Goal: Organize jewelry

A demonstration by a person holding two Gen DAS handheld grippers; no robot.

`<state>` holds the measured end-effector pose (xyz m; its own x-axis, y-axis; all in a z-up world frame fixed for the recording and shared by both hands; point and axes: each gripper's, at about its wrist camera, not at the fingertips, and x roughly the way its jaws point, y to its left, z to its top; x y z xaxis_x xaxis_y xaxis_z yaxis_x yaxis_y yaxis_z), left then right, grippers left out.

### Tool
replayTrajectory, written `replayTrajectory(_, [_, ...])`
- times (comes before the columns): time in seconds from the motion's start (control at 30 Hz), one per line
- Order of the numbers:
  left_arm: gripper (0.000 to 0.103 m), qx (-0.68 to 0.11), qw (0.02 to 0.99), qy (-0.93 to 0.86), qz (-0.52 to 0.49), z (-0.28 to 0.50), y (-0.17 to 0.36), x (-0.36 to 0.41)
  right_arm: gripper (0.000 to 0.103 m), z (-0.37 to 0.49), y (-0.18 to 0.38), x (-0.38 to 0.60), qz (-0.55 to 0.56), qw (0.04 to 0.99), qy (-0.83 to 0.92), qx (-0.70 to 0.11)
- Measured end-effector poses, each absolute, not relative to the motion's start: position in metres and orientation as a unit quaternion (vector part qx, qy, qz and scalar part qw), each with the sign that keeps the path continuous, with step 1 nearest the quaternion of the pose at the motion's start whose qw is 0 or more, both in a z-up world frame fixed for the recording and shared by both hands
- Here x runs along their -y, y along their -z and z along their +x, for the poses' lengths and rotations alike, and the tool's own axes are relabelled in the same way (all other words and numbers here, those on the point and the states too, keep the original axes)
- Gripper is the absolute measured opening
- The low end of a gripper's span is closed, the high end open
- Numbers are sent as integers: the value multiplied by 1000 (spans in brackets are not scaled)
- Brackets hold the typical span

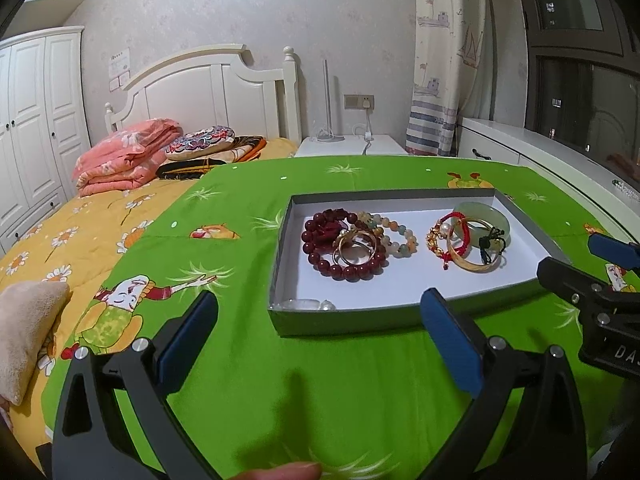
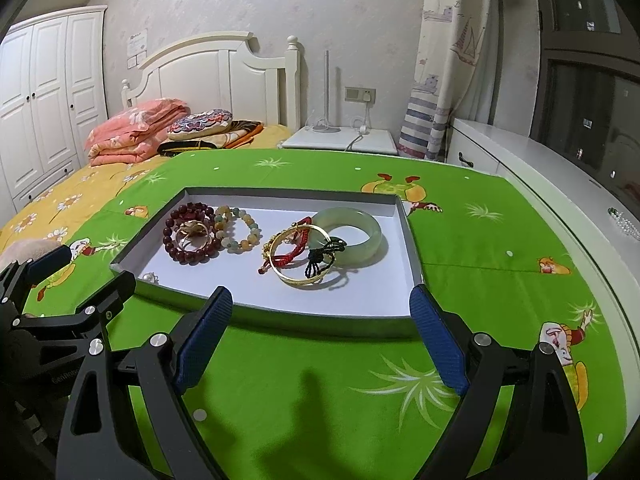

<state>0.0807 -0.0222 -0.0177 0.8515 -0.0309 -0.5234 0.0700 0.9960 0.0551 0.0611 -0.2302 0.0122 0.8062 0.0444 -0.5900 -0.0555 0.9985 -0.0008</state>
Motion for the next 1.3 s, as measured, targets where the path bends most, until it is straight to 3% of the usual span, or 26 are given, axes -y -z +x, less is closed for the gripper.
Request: replayTrajectory(1.3, [98,-277,960,24,33,79,24,22,85,60,-11,229,-10,950,-27,-311])
